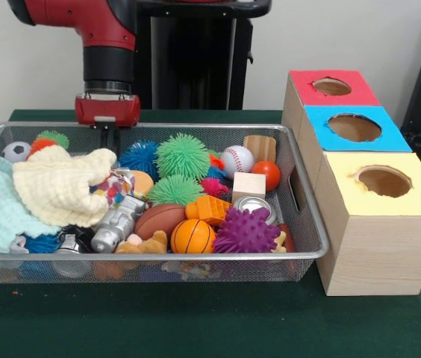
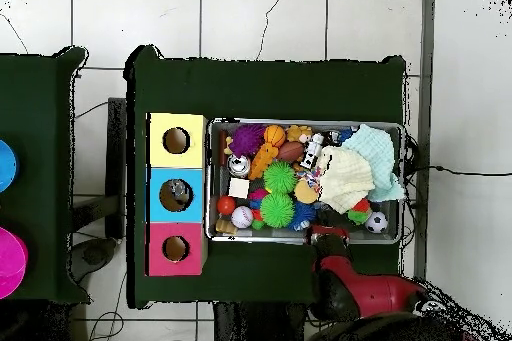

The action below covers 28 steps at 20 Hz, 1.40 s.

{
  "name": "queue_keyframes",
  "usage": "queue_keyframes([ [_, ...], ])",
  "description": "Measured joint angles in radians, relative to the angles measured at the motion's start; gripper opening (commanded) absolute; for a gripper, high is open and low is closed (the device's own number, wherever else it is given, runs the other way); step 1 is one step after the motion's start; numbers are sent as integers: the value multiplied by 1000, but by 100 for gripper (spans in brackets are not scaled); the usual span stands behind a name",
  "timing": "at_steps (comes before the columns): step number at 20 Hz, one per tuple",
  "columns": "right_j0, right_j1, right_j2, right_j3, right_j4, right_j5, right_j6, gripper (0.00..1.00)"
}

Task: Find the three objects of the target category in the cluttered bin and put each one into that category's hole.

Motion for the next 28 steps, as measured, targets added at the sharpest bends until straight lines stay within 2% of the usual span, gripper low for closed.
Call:
queue_keyframes([
  [8, 69, -87, -47, 31, 20, 0, 0, 0],
  [15, 90, -142, -77, 45, 25, 0, 0, 0],
  [28, 91, -151, -103, 58, 55, -1, 0, 0],
])
